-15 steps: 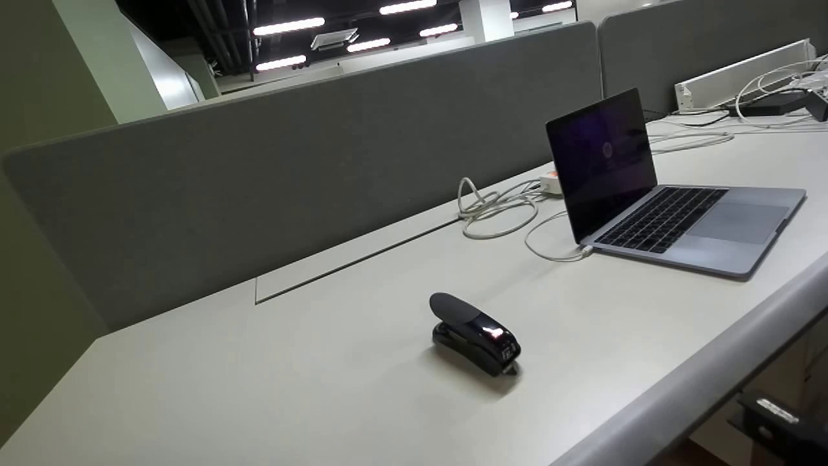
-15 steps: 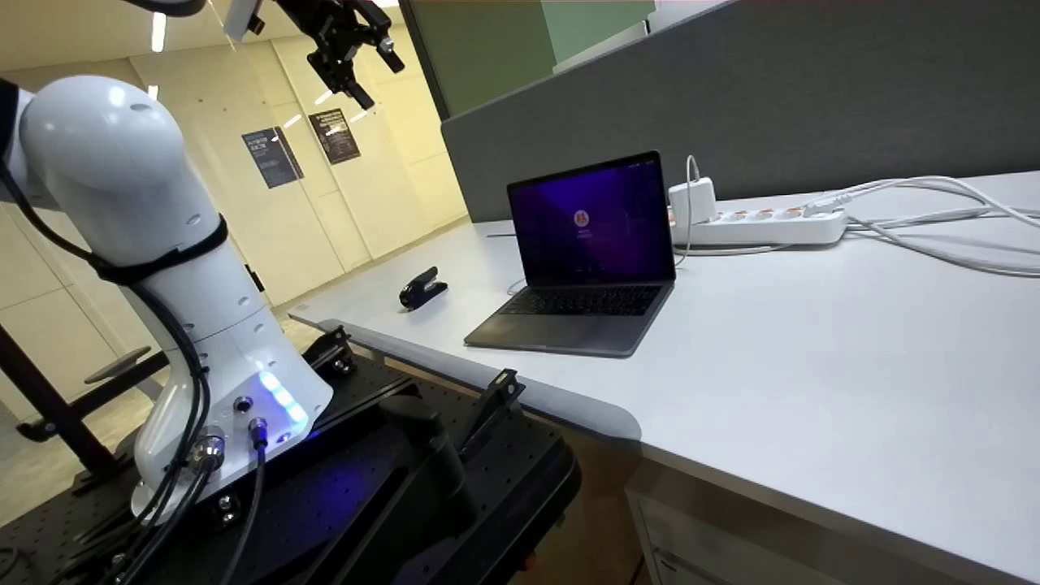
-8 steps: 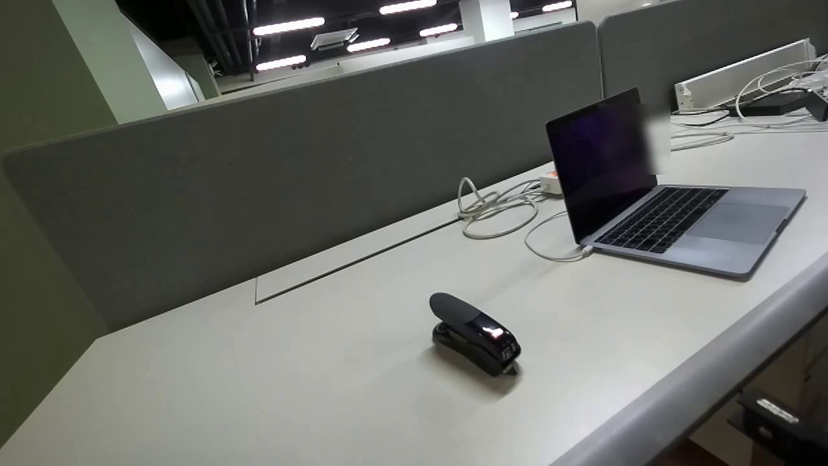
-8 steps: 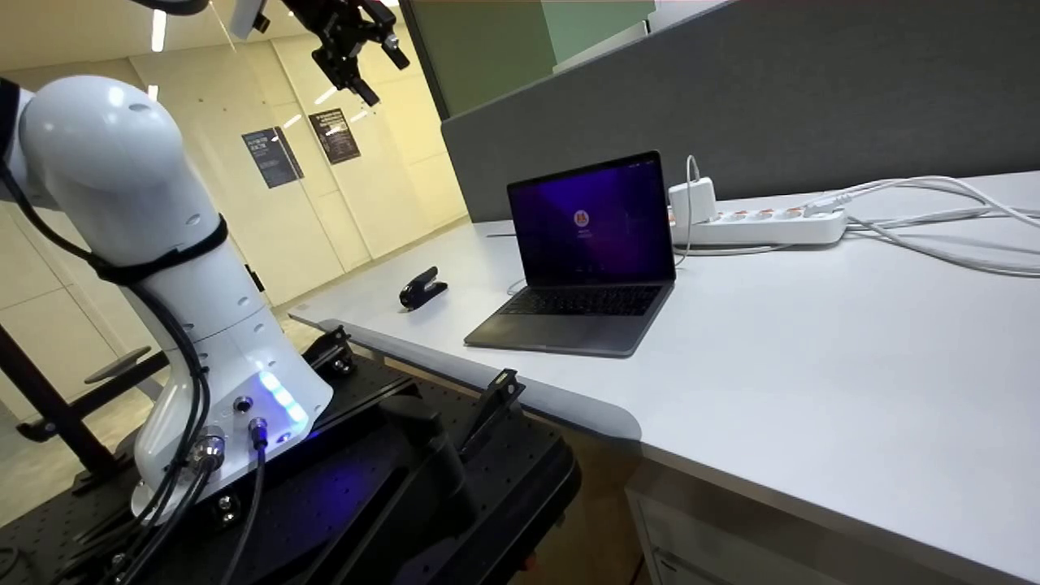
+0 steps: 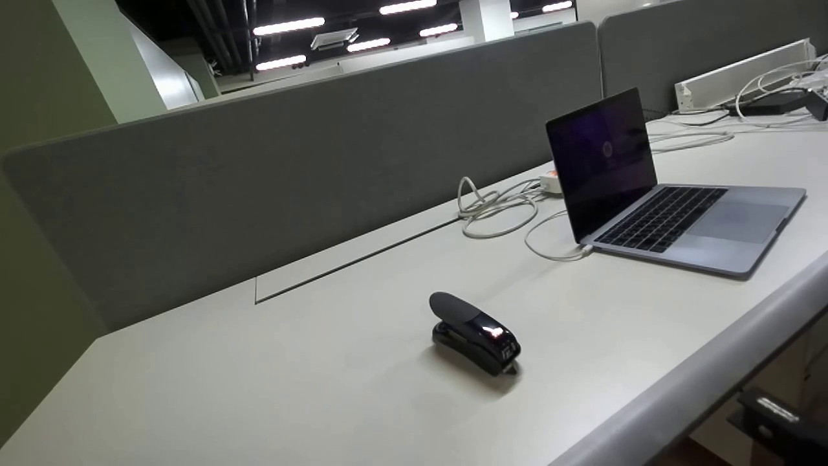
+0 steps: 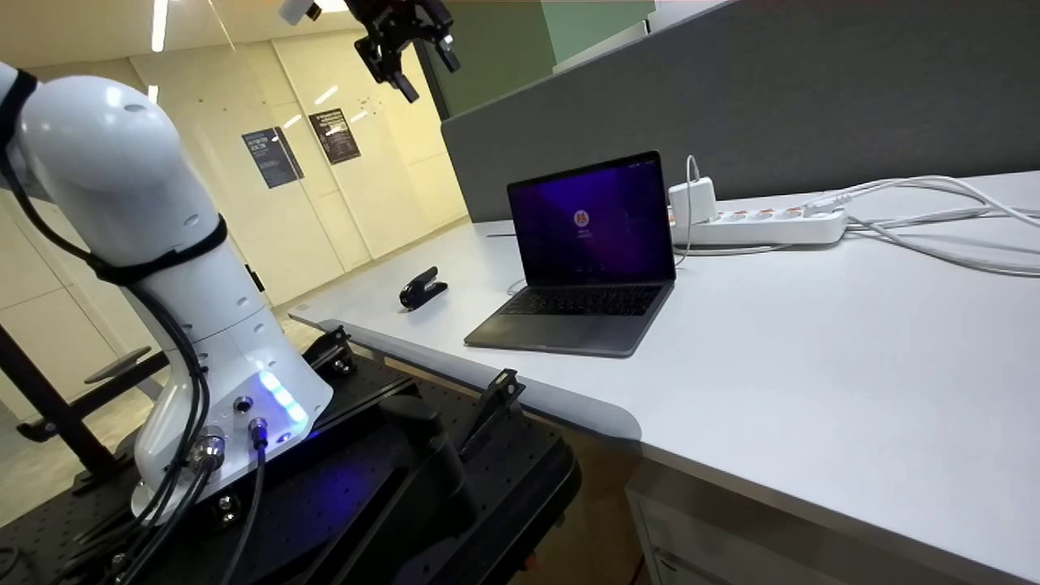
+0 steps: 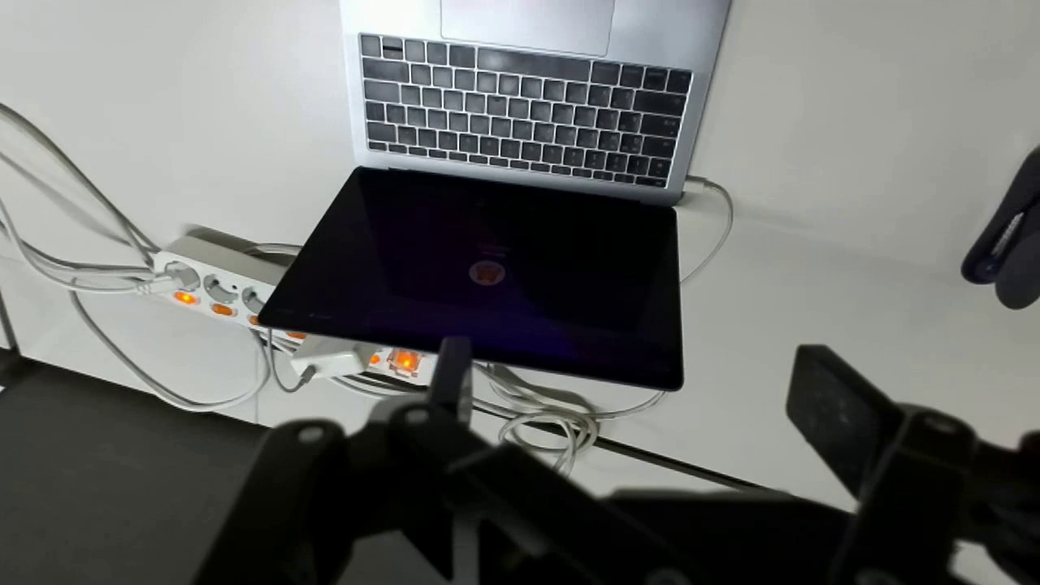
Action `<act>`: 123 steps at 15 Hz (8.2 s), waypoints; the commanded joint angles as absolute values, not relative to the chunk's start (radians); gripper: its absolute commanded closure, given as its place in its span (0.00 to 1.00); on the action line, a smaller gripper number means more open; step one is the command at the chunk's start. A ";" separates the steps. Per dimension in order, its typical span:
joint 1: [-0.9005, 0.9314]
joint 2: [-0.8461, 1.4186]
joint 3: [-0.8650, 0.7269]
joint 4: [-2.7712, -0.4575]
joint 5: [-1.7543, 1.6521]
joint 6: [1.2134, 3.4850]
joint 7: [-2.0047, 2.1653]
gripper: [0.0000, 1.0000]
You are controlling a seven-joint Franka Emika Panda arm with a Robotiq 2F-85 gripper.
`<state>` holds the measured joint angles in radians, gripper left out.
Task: Close the MacBook
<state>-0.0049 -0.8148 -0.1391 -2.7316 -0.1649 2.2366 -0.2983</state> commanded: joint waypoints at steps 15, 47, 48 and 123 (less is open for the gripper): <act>0.025 -0.461 -0.315 -2.449 -0.027 2.181 -0.809 0.00; -0.159 0.219 -0.124 -2.075 0.139 2.406 -0.646 0.00; -0.162 0.225 -0.119 -2.075 0.139 2.407 -0.644 0.00; -0.241 0.422 -0.216 -2.527 -0.139 2.703 -0.352 0.00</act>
<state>-0.2389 0.3852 -0.2110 -2.5552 -0.1046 2.7011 -0.4057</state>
